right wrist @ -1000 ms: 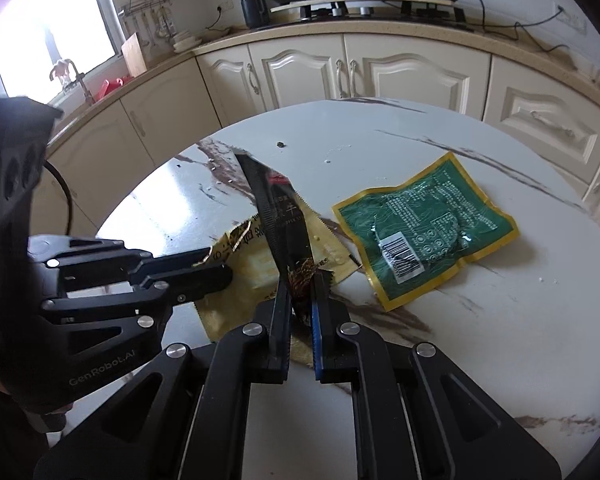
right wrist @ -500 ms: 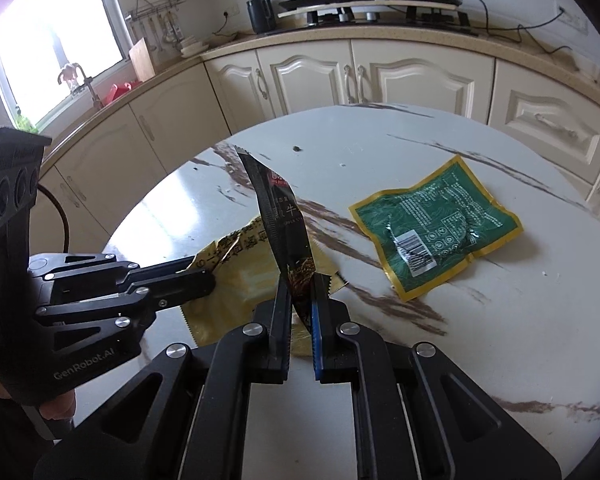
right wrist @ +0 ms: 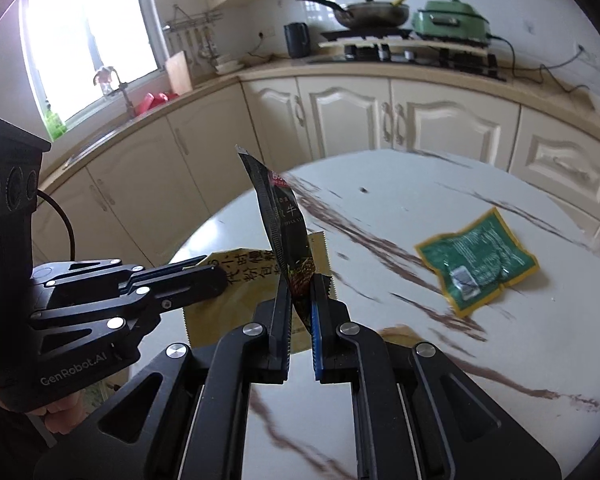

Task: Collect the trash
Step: 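Carry both packets over the blue bin and open both grippers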

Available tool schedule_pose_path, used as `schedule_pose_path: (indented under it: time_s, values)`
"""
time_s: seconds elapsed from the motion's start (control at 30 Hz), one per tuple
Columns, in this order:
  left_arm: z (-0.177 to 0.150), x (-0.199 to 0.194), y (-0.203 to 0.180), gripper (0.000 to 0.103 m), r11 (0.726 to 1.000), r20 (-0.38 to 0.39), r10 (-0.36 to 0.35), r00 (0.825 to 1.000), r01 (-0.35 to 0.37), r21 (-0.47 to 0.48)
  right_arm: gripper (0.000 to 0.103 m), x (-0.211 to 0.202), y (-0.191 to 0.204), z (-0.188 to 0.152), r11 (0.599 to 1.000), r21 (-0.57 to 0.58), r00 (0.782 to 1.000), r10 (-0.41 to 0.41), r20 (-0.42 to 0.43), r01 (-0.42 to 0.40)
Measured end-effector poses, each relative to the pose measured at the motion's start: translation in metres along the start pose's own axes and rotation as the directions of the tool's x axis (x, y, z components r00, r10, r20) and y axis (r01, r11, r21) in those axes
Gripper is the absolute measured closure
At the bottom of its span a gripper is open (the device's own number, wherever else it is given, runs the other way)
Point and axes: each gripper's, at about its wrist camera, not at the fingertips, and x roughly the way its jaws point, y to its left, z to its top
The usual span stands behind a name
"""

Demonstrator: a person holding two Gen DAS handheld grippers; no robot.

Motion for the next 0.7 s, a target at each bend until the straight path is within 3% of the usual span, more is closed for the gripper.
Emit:
schedule_pose_path:
  time_s: [0.23,0.37,0.57,0.7]
  values:
    - [-0.024,-0.077,0.032,0.103,0.999,0.05,0.036,0.998,-0.034,-0.036,0.094,-0.015,0.058,0.008,0.997,-0.054,0.998,0.062,0.024,-0.06]
    - [-0.05,-0.129,0.071,0.103,0.99,0.071,0.114,0.991,-0.107,-0.092,0.094,-0.008,0.11,0.009,0.987,-0.099,0.992,0.127,0.02,-0.125]
    - [-0.102,-0.197,0.132,0.103,0.96,0.063,0.236,0.97,-0.222,-0.169,0.094,0.034,0.197,0.001,0.959,-0.155,0.971,0.233,-0.047,-0.237]
    - [-0.138,-0.216,0.174,0.103,0.933,0.011,0.285,0.958,-0.275,-0.233,0.094,0.081,0.25,-0.014,0.938,-0.179,0.952,0.277,-0.132,-0.298]
